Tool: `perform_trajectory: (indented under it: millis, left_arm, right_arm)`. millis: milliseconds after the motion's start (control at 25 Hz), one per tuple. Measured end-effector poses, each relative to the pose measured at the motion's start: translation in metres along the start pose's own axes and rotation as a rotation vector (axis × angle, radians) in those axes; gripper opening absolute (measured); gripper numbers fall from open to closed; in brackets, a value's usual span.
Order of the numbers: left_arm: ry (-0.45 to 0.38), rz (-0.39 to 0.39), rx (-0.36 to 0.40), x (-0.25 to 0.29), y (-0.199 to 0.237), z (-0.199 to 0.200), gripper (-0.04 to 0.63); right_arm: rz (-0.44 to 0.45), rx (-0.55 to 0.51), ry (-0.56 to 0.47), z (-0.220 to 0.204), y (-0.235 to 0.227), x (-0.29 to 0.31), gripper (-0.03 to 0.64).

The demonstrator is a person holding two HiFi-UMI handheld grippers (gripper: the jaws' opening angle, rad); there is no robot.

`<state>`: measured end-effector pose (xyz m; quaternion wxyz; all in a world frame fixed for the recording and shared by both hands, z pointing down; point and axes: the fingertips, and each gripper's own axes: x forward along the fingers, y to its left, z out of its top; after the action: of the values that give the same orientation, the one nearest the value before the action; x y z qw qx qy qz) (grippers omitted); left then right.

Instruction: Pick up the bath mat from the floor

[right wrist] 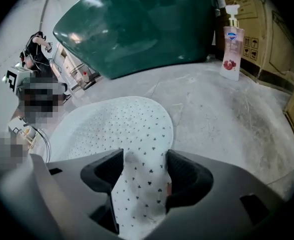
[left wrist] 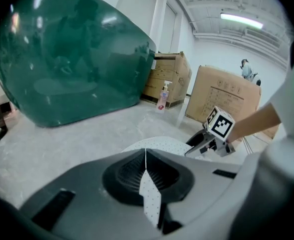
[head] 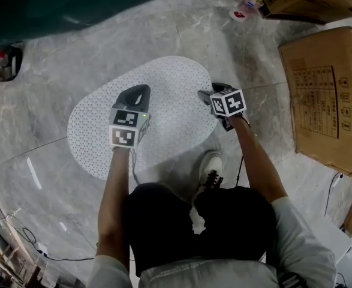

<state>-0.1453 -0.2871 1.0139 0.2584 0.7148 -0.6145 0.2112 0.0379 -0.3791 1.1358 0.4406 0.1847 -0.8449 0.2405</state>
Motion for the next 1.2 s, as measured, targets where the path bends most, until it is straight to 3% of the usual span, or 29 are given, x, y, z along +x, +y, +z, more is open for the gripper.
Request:
perform_trajectory:
  millis: [520, 640, 760, 880, 1000, 1200]
  left_arm:
    - [-0.017, 0.045, -0.042, -0.028, 0.019, -0.011, 0.017]
    - [-0.022, 0.058, -0.049, -0.036, 0.024, -0.01, 0.017]
    - [-0.033, 0.076, -0.059, -0.046, 0.032, -0.007, 0.017]
    - [-0.046, 0.104, -0.067, -0.058, 0.041, -0.004, 0.017]
    - [-0.06, 0.135, -0.074, -0.069, 0.052, 0.001, 0.017]
    - [-0.072, 0.182, -0.067, -0.084, 0.068, 0.012, 0.017]
  right_arm:
    - [0.138, -0.004, 0.046, 0.0, 0.064, 0.017, 0.264]
    - [0.221, -0.016, 0.052, 0.002, 0.093, 0.021, 0.147]
    - [0.212, -0.089, 0.056, 0.009, 0.109, 0.025, 0.053]
    - [0.214, -0.111, 0.068, 0.012, 0.112, 0.022, 0.043]
    - [0.249, -0.069, 0.055, 0.018, 0.113, 0.014, 0.04]
    - [0.287, -0.035, -0.047, 0.057, 0.115, -0.01, 0.038]
